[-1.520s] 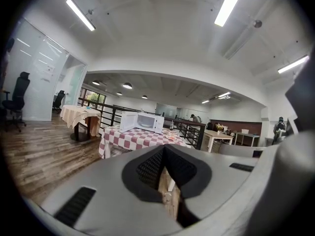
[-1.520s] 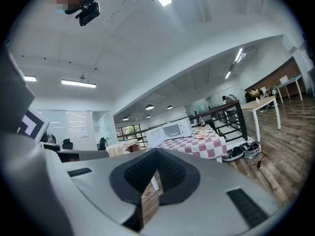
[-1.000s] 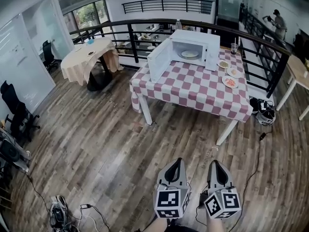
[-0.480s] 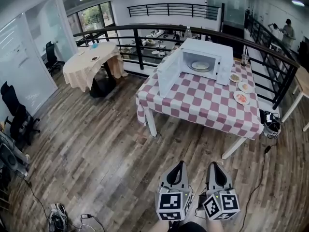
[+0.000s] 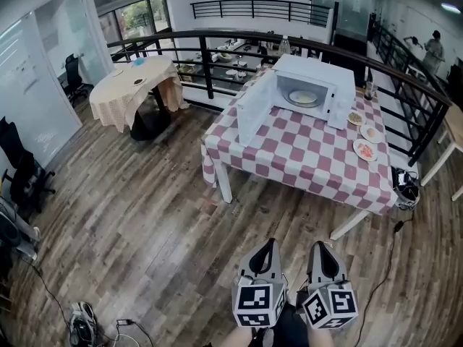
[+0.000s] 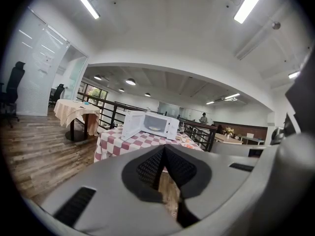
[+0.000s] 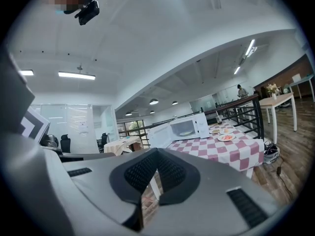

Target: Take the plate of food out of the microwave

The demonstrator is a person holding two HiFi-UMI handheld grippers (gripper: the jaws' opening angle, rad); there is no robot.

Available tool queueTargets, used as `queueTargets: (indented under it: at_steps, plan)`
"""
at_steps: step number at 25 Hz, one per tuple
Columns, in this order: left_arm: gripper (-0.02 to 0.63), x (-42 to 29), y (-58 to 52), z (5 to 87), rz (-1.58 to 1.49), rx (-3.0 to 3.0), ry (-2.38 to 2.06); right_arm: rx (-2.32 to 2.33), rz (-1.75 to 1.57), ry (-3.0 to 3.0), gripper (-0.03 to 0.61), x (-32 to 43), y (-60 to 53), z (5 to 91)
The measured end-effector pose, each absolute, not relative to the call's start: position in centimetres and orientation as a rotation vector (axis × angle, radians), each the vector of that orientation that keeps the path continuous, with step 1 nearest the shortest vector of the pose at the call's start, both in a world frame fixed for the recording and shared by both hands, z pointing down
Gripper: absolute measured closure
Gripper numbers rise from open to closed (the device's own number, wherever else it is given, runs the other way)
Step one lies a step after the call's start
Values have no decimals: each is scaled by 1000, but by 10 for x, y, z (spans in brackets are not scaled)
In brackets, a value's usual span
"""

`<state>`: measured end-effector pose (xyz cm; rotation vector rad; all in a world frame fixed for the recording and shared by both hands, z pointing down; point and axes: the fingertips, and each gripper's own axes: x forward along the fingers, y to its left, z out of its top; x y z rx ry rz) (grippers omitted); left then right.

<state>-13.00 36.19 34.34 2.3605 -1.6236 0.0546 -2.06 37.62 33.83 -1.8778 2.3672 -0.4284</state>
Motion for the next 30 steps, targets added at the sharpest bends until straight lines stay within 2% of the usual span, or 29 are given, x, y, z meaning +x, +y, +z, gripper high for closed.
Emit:
queueTargets:
  at_steps: [12, 30]
  plan:
    - [601, -123, 290, 349, 45, 2303, -1697, -1848, -429, 2401, 588, -4, 297, 340]
    - [601, -57, 140, 338, 36, 2267, -1745, -1752, -417, 2461, 588, 54, 143, 326]
